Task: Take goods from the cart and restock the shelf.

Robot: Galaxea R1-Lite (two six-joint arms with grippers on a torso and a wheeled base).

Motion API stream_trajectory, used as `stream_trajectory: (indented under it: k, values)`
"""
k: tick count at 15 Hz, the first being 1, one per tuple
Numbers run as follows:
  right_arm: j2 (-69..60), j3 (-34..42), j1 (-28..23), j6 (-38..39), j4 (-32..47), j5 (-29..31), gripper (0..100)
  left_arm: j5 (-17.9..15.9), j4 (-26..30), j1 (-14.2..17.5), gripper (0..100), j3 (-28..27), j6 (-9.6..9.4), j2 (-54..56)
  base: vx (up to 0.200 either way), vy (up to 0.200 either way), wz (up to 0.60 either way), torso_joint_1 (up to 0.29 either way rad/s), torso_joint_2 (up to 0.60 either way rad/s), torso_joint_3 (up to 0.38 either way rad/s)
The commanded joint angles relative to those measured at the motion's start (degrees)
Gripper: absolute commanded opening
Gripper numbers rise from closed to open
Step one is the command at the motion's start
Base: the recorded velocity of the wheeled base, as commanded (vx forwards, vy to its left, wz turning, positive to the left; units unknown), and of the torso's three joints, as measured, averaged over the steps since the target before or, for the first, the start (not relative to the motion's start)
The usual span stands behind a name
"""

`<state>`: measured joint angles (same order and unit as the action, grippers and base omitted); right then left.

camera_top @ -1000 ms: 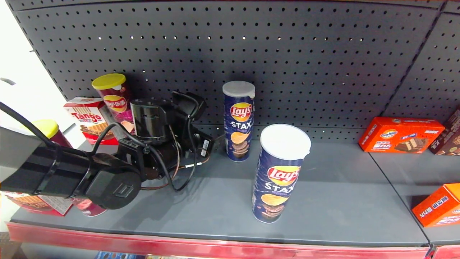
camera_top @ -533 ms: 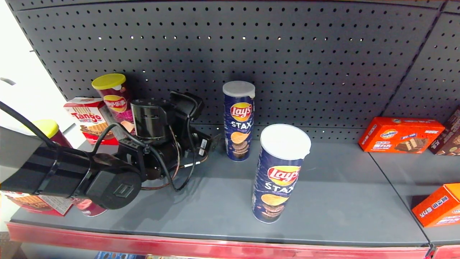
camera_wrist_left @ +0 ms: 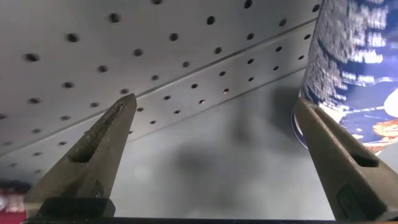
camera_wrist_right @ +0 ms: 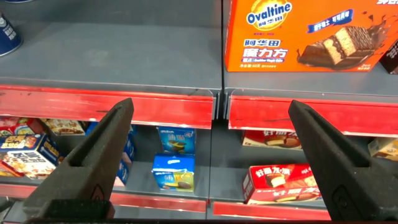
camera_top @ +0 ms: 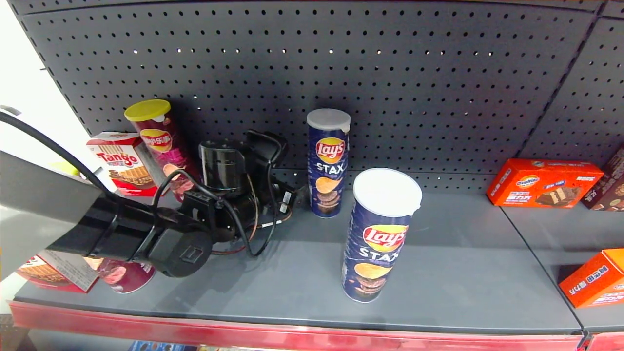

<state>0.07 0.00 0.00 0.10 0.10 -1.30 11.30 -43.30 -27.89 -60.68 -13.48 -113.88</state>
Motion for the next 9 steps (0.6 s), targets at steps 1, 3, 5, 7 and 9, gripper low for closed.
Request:
stream_trajectory:
  k: [1,3,5,7,9]
  values:
    - [0.0,0.0,0.0,0.0,0.0,0.0,100,0.0,0.0,-0.9,100,-1.5,0.04,-2.0,0.0,0.0,0.0,0.0,0.0,0.0]
    - [0.0,0.0,0.0,0.0,0.0,0.0,100,0.0,0.1,-1.5,100,-2.3,0.04,-2.9,0.0,0.0,0.0,0.0,0.0,0.0]
    - [0.0,0.0,0.0,0.0,0.0,0.0,100,0.2,0.1,-2.0,100,-3.0,0.04,-3.4,0.0,0.0,0.0,0.0,0.0,0.0]
    - [0.0,0.0,0.0,0.0,0.0,0.0,100,0.4,1.7,-2.3,100,-3.9,0.12,-3.5,0.0,0.0,0.0,0.0,0.0,0.0]
    - [0.0,0.0,0.0,0.0,0.0,0.0,100,0.6,2.3,-2.6,100,-4.6,0.12,-3.8,0.0,0.0,0.0,0.0,0.0,0.0]
